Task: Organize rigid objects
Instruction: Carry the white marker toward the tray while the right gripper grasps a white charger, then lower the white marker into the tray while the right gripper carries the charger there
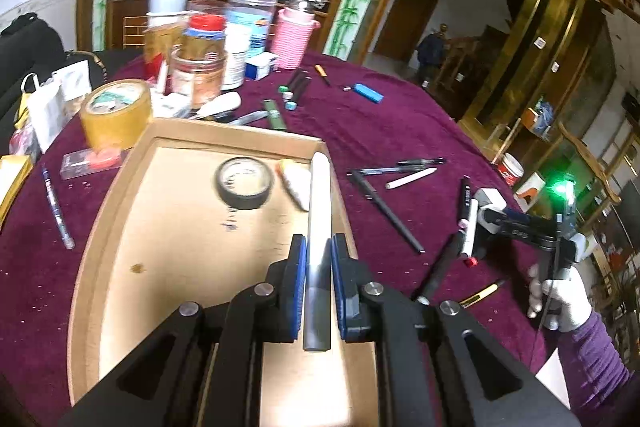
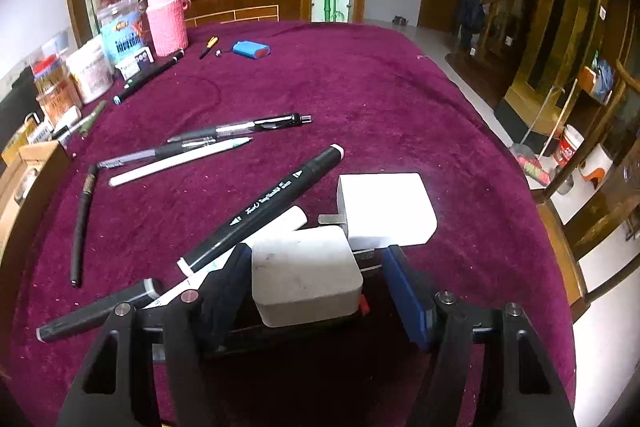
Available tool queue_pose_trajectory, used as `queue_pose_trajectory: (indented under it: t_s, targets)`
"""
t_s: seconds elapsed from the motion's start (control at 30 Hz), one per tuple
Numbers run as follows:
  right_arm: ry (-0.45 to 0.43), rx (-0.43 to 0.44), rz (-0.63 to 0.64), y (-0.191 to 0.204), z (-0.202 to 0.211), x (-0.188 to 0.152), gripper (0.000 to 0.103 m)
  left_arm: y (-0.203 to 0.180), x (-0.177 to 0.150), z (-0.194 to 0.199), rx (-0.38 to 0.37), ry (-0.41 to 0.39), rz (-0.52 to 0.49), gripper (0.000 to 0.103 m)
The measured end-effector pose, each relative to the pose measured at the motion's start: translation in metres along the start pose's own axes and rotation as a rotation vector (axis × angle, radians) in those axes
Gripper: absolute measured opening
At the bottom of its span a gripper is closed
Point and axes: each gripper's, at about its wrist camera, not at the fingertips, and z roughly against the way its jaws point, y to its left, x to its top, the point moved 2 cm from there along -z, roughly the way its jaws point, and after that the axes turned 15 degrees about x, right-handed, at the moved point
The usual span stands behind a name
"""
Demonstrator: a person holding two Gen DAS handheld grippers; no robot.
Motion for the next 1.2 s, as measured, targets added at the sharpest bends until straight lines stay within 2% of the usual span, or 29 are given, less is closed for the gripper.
queue_pose_trajectory:
  t_s: [0.17,0.37,0.5,0.6,0.83,0.97,1.0,1.1,1.2]
  targets:
    - [-0.048,0.038,-0.019,0.011,0.023,0.004,0.071,0.025,0.004,-0.012,0.045,0.032,0.029,0.012]
    - [-0.065,0.188,0.036,0.064,0.038,0.022,0.071,0.055,0.014,-0.053,0.079,0.140,0.114,0.012]
    - [-0.026,0.328,0.087,0.121,0.029,0.029,0.071,0.066,0.025,-0.075,0.102,0.186,0.157,0.012]
    - [0.008,0.398,0.129,0.160,0.017,0.027,0.071,0.070,0.033,-0.087,0.114,0.213,0.164,0.012]
    - [0.064,0.494,0.220,0.235,-0.008,0.029,0.072,0.080,0.049,-0.114,0.144,0.253,0.174,0.012]
    - [0.098,0.526,0.271,0.269,-0.022,0.031,0.072,0.095,0.048,-0.126,0.125,0.284,0.236,0.012]
    - [0.109,0.533,0.285,0.278,-0.027,0.030,0.072,0.099,0.047,-0.129,0.125,0.290,0.253,0.014]
    - [0.144,0.548,0.323,0.295,-0.038,0.026,0.072,0.108,0.048,-0.131,0.045,0.278,0.308,0.027]
    - [0.181,0.552,0.355,0.308,-0.051,0.020,0.072,0.103,0.046,-0.130,-0.008,0.294,0.303,0.040]
